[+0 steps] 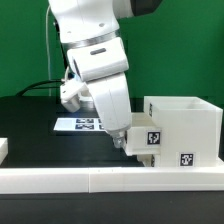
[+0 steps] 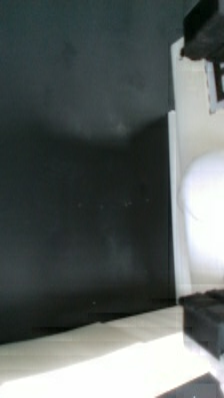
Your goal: Assemble drawer
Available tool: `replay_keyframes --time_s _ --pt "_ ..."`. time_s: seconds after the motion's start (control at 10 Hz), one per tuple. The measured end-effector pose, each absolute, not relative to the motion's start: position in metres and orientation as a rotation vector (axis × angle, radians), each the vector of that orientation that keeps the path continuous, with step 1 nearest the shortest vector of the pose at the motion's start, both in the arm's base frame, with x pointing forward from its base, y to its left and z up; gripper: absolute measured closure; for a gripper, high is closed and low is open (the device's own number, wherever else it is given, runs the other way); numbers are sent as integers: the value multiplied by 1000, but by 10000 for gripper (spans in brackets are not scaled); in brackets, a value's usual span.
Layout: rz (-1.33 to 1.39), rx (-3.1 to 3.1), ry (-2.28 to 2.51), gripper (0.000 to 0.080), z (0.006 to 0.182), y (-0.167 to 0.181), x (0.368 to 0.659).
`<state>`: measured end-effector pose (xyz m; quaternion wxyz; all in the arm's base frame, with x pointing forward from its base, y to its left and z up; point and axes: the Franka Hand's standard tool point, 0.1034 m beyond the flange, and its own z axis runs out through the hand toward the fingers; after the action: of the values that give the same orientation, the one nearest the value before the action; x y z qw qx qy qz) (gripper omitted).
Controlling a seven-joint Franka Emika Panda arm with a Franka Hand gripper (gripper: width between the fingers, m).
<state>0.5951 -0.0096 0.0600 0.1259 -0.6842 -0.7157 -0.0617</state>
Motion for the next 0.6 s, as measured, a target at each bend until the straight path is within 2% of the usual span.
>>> replay_keyframes --time_s 0.3,0.6 --pt "-169 -2001 -2081 150 62 4 597" --pt "-158 -1984 -2099 150 59 0 595"
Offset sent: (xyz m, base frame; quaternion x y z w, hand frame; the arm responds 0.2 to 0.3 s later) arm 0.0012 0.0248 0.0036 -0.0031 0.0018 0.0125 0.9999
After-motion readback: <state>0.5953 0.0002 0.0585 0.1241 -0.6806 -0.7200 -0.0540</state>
